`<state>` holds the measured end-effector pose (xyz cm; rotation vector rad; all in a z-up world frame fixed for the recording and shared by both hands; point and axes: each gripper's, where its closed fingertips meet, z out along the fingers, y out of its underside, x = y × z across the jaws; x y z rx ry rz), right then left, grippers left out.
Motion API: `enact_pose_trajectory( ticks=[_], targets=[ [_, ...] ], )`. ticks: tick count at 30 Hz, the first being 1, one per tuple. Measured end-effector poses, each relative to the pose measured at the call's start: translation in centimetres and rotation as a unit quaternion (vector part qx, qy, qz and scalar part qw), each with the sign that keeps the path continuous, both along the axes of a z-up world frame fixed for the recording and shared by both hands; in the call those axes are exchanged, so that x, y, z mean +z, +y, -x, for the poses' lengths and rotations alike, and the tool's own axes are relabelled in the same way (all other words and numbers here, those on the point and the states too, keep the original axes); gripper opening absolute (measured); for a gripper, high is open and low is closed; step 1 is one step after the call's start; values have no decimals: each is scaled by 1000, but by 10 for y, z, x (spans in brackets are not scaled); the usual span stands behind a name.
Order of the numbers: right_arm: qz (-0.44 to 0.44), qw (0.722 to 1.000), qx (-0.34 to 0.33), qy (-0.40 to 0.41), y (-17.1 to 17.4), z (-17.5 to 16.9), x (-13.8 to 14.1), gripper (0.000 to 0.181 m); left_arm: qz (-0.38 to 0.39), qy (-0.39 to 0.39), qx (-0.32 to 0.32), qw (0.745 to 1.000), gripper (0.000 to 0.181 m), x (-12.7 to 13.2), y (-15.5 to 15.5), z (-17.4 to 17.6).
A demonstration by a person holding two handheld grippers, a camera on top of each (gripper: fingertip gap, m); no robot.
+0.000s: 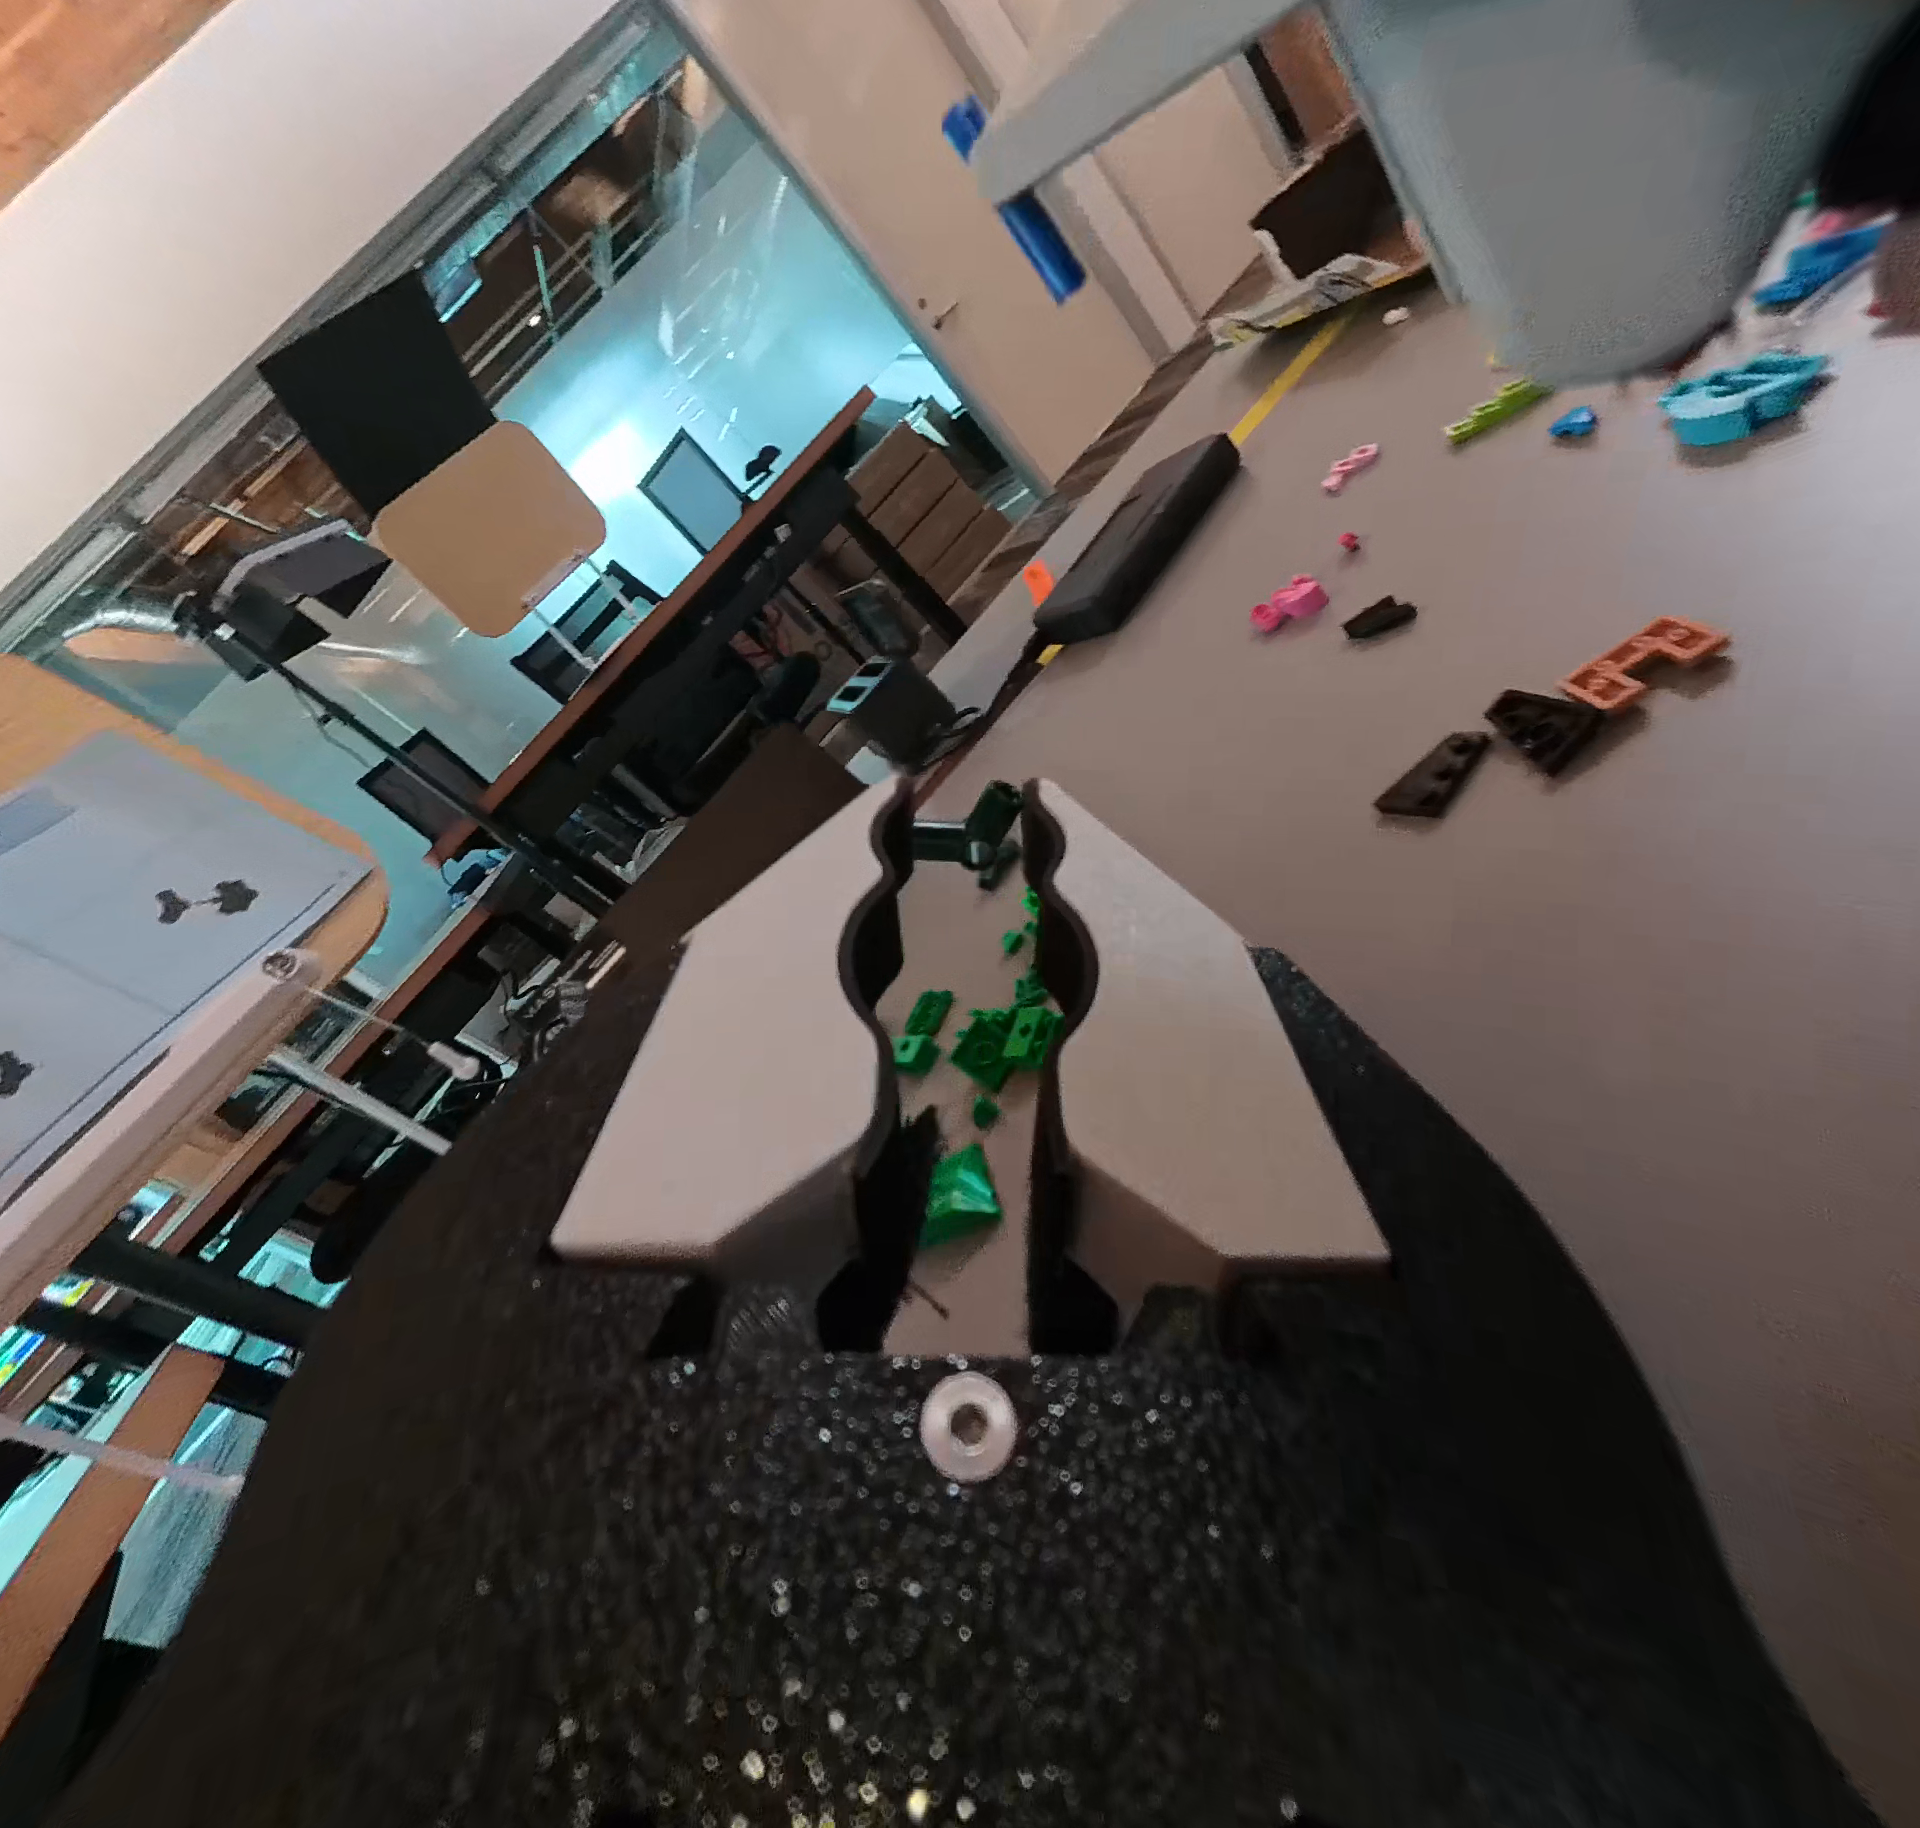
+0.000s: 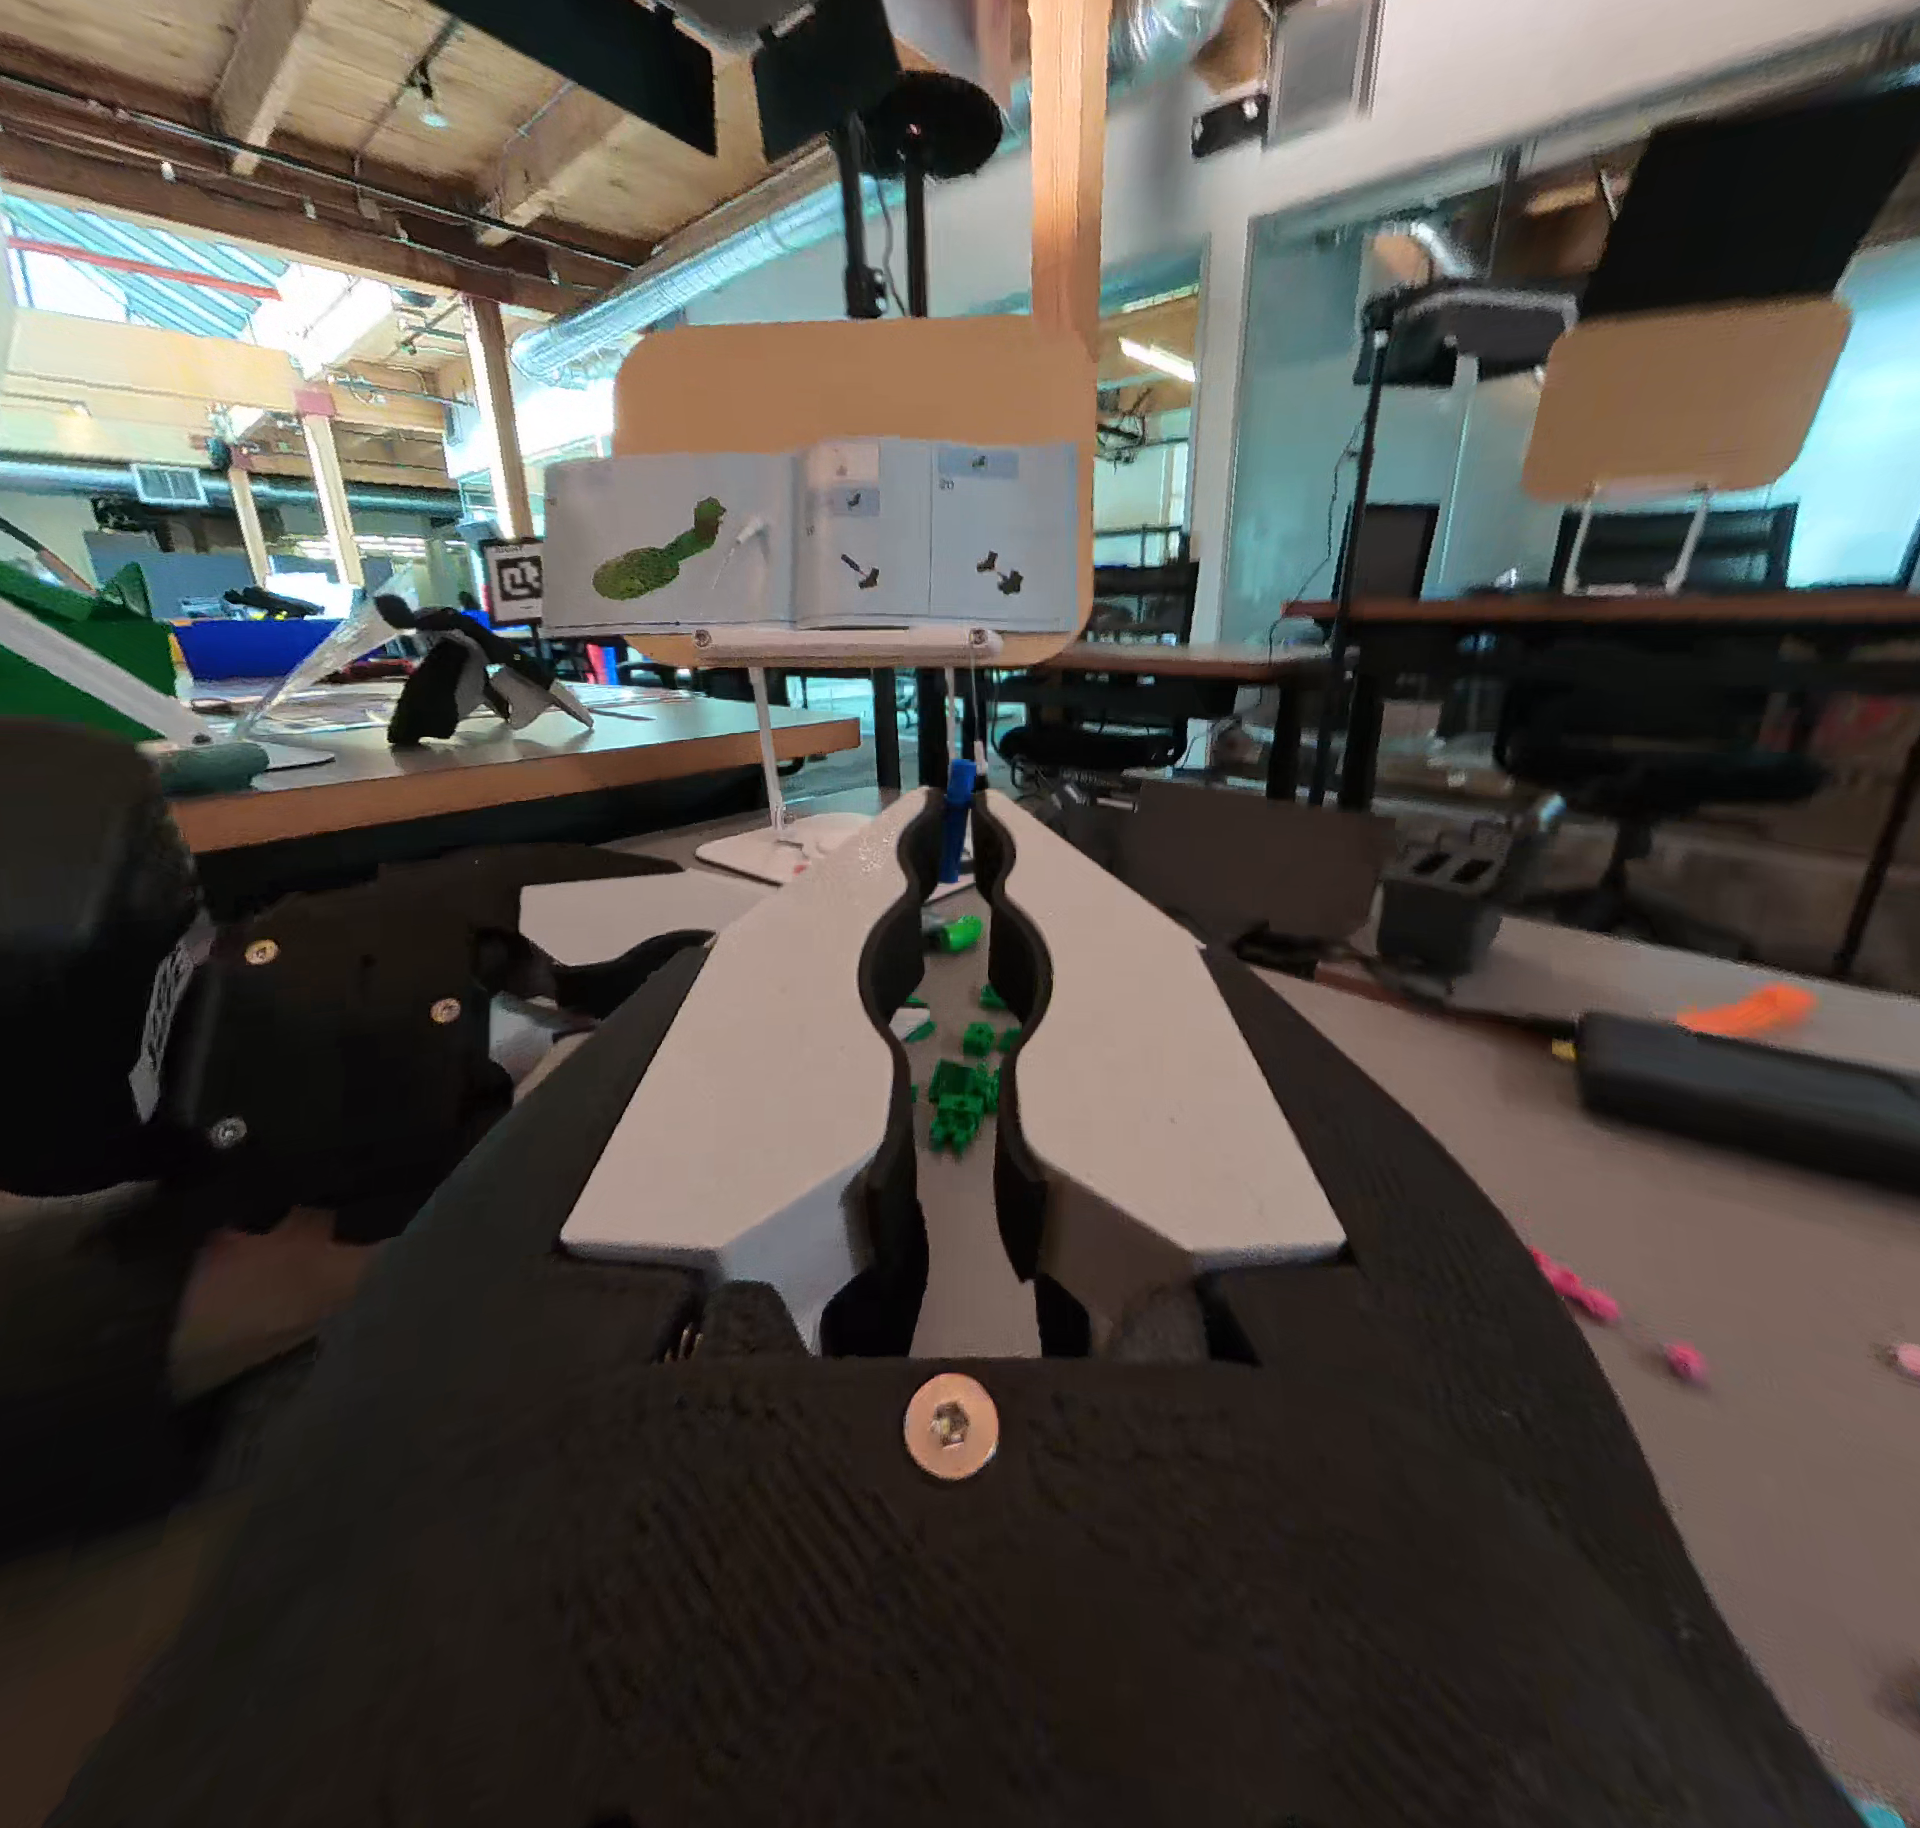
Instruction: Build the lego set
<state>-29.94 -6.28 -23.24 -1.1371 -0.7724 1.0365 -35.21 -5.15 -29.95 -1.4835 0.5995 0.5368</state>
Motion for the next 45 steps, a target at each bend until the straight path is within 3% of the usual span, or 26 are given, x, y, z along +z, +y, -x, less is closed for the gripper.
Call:
enact_pose_trajectory(
  ticks=[5,10,15,45],
  targets=[
    [-56,998,6,-36,-9,10,-14,3,-29,12,10,999,18,5,6,7],
    [-97,994,-4,-51,-16,5,-16,3,-34,35,-44,998,18,4,14,-11],
    [-132,987,4,-93,-22,19,-33,3,-31,39,-59,997,18,4,14,-7],
    [-177,978,34,-102,-41,23,-34,3,-19,-7,-93,995,18,1,11,-6]
  ],
)
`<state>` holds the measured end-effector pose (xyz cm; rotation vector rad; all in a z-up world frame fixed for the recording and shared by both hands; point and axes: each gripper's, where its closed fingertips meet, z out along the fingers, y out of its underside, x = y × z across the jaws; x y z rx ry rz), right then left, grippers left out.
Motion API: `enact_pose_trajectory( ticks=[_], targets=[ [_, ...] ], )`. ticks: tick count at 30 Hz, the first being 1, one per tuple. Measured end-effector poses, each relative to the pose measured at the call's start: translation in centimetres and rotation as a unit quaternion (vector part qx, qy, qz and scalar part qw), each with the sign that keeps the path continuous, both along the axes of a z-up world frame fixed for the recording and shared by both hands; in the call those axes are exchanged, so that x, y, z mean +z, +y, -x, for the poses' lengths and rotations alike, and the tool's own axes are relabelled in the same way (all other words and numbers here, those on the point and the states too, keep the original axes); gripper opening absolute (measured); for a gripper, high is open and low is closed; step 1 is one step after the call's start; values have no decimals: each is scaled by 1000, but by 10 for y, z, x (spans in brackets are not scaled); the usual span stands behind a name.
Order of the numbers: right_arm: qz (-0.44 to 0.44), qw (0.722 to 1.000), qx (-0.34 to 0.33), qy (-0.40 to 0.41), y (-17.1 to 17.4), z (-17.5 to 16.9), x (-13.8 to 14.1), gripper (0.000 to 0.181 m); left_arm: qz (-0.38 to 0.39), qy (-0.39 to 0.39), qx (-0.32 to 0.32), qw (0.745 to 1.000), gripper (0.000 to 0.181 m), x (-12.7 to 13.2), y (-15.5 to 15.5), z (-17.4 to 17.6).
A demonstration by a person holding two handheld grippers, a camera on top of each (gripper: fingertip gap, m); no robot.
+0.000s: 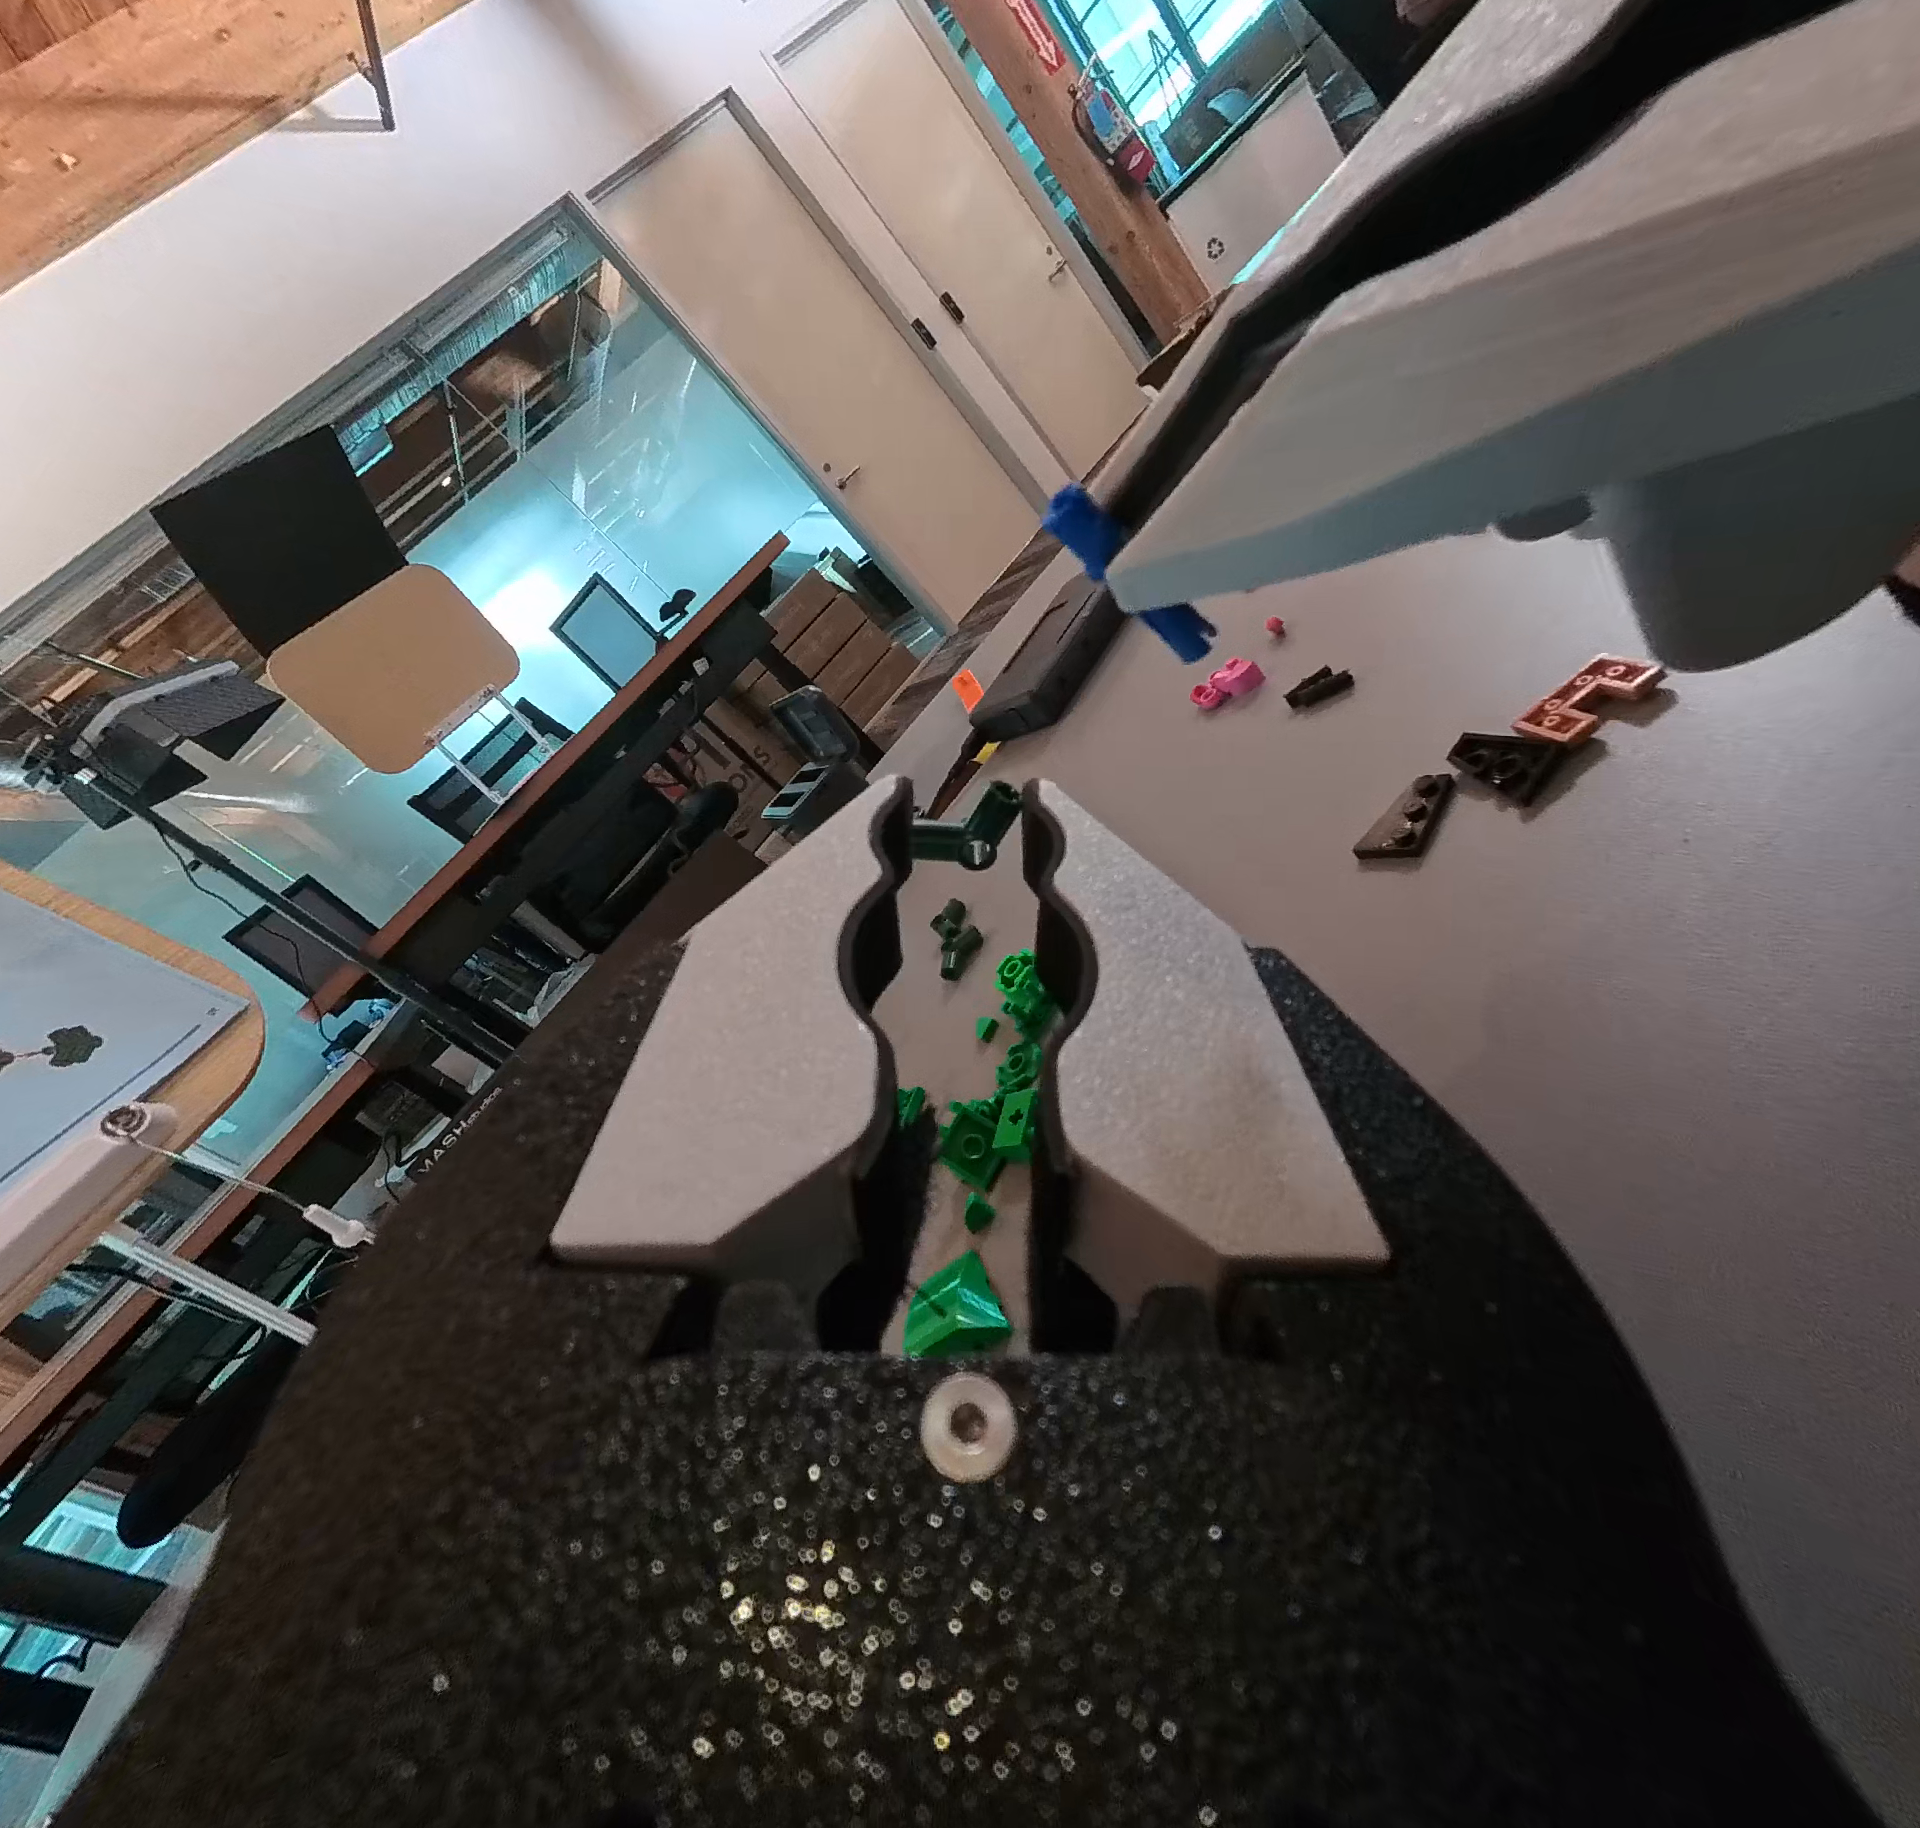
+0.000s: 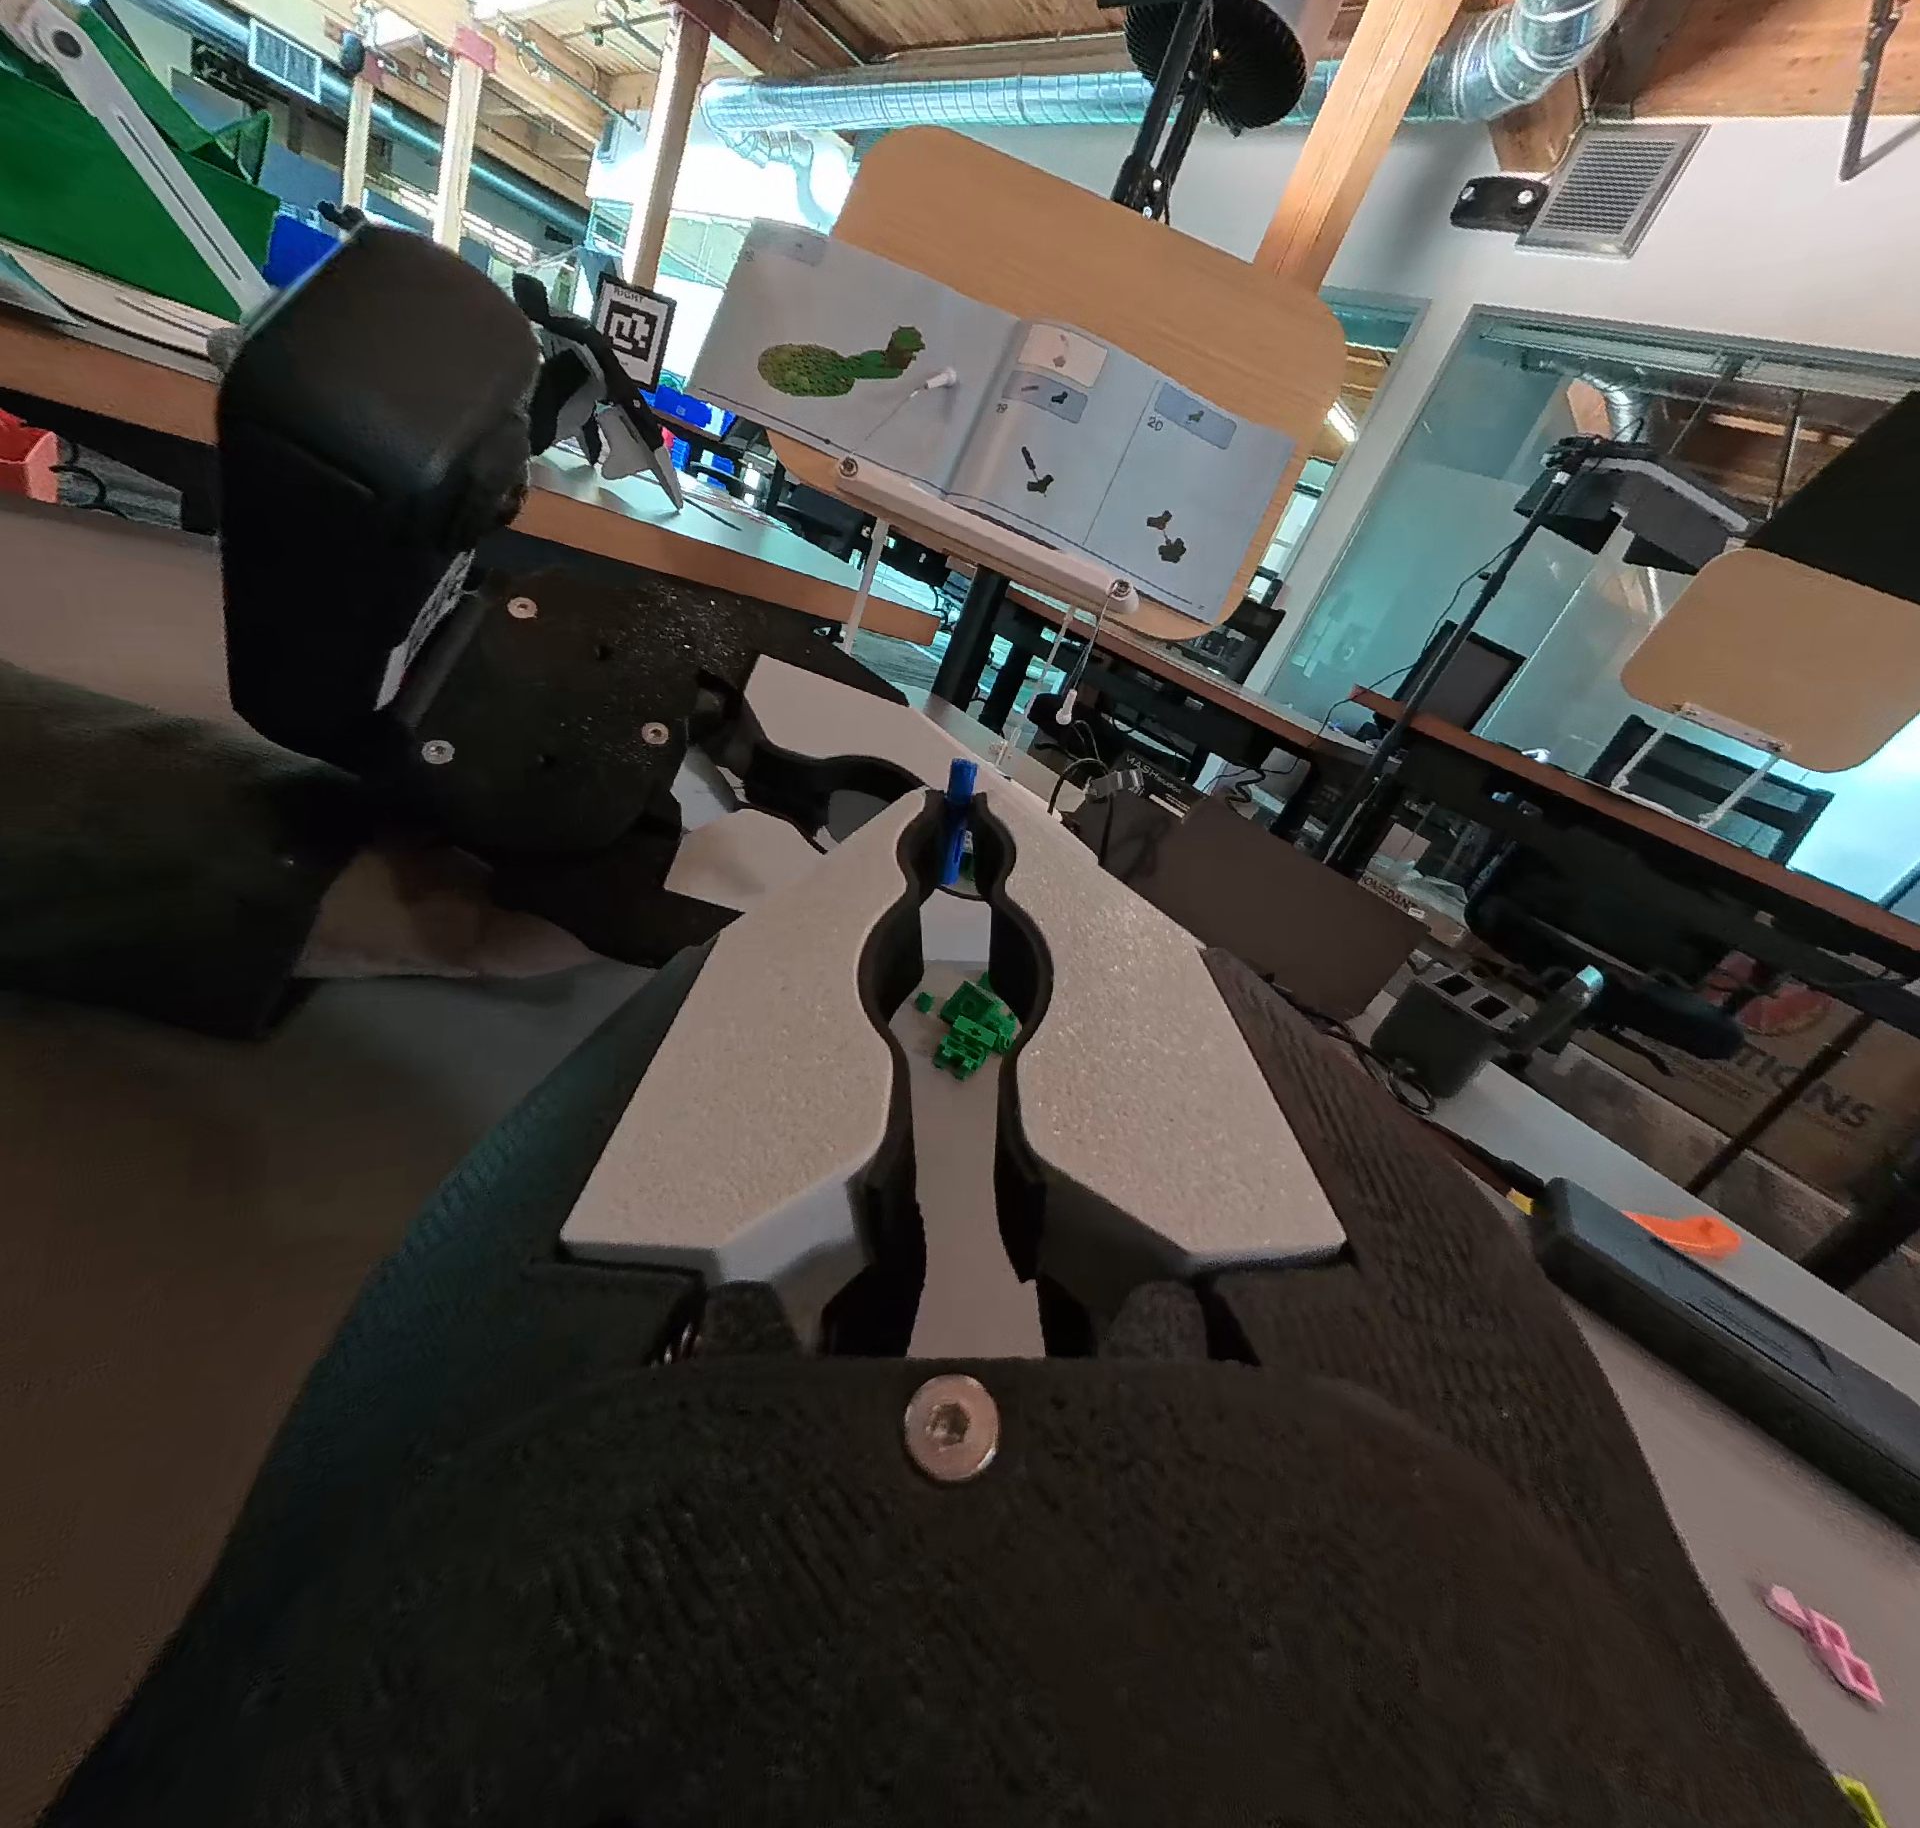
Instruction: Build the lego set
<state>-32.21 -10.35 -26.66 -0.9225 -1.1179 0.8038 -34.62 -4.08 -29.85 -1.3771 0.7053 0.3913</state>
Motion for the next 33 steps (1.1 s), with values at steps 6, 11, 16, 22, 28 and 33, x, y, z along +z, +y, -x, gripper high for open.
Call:
enact_pose_trajectory(
  ticks=[6,11,16,22,28,33],
  targets=[
    [-2,1000,3,0,-2,1,0,3,0,2,-1,1000,18,0,0,-1],
    [-24,1000,4,1,-8,2,2,3,-4,6,-4,1000,18,1,-1,-3],
    [-45,999,-3,4,-10,3,5,3,-4,8,-3,1000,18,1,0,-2],
    [-76,997,3,1,-20,10,6,3,-7,19,7,1000,18,1,3,-1],
    [-97,995,1,0,-24,10,7,3,-11,-1,7,1000,18,5,2,0],
    [-122,992,-9,-7,-24,14,4,3,-19,21,19,999,18,6,-1,3]
  ],
)
